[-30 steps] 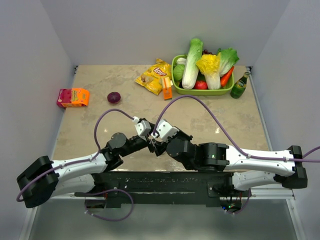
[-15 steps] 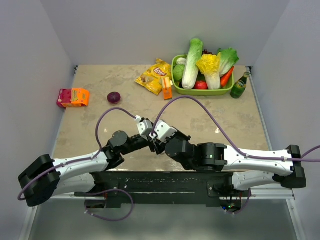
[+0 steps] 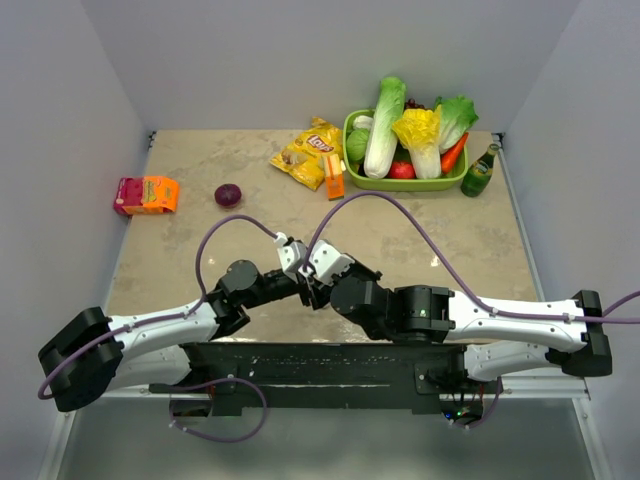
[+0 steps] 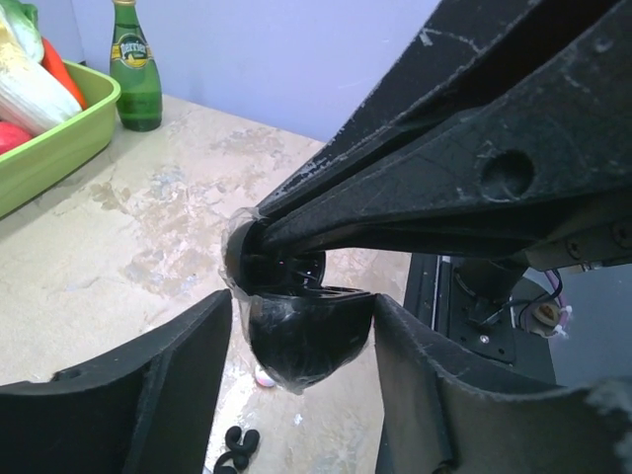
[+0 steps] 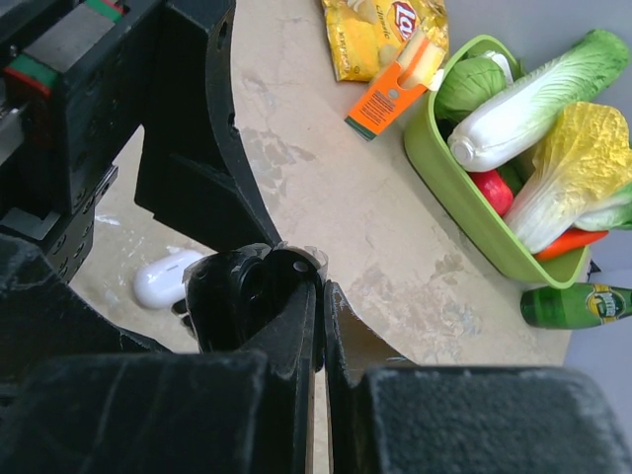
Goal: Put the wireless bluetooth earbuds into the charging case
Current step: Adjust the charging case.
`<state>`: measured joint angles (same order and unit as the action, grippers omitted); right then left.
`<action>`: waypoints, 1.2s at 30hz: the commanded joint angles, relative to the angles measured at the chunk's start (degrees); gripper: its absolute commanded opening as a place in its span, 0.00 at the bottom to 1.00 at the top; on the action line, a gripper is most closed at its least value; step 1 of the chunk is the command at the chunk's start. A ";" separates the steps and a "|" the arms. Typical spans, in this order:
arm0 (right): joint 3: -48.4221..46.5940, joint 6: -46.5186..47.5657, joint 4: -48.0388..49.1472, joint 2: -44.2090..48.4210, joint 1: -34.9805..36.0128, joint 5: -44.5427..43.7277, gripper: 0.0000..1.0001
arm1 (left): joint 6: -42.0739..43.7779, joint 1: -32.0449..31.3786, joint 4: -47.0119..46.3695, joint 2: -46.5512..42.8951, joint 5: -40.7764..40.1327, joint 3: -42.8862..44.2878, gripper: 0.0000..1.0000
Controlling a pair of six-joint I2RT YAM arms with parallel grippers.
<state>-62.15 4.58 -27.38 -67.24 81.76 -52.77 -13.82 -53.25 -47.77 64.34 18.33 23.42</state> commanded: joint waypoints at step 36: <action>-1.84 -14.68 4.17 13.63 -9.51 24.20 0.75 | -4.45 1.05 -35.34 -3.51 2.31 -14.18 0.00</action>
<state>-66.54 -7.42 -25.71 -54.85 72.79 -38.26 -14.90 -52.51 -67.05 62.33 19.68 12.32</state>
